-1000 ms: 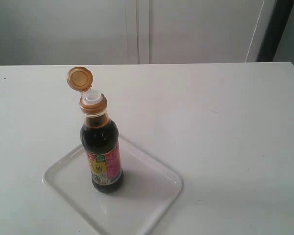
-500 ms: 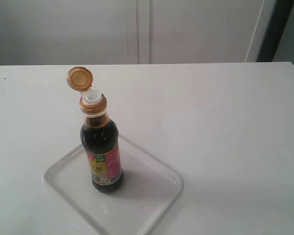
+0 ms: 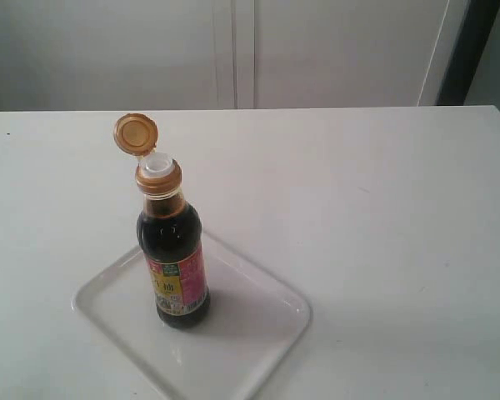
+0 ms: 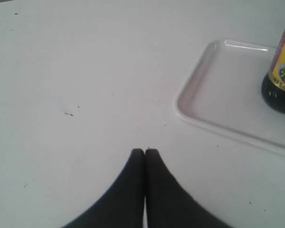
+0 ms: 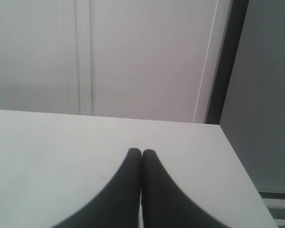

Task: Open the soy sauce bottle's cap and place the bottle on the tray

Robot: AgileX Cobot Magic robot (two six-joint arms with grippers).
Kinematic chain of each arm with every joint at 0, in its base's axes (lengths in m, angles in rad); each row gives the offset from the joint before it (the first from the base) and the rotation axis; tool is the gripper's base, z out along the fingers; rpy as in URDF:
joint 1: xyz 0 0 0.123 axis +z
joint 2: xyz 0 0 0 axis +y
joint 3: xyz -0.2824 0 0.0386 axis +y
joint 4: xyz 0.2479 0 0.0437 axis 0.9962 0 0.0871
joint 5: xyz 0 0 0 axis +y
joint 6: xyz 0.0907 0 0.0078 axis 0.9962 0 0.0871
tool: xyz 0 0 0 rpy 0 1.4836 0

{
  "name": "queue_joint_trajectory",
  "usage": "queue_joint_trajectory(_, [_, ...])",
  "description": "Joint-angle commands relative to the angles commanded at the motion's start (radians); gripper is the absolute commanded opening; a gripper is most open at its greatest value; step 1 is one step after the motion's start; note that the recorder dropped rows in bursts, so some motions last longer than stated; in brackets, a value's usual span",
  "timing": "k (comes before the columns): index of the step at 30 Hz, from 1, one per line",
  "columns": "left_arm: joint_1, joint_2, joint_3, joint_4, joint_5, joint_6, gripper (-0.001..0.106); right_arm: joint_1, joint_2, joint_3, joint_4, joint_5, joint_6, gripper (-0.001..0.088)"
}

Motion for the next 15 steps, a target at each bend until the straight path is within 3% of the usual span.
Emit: queue_joint_trajectory(15, [0.000, 0.000, 0.000, 0.000, 0.003, -0.018, 0.000, 0.000, 0.000, 0.000, 0.000, 0.000, 0.000, 0.0000])
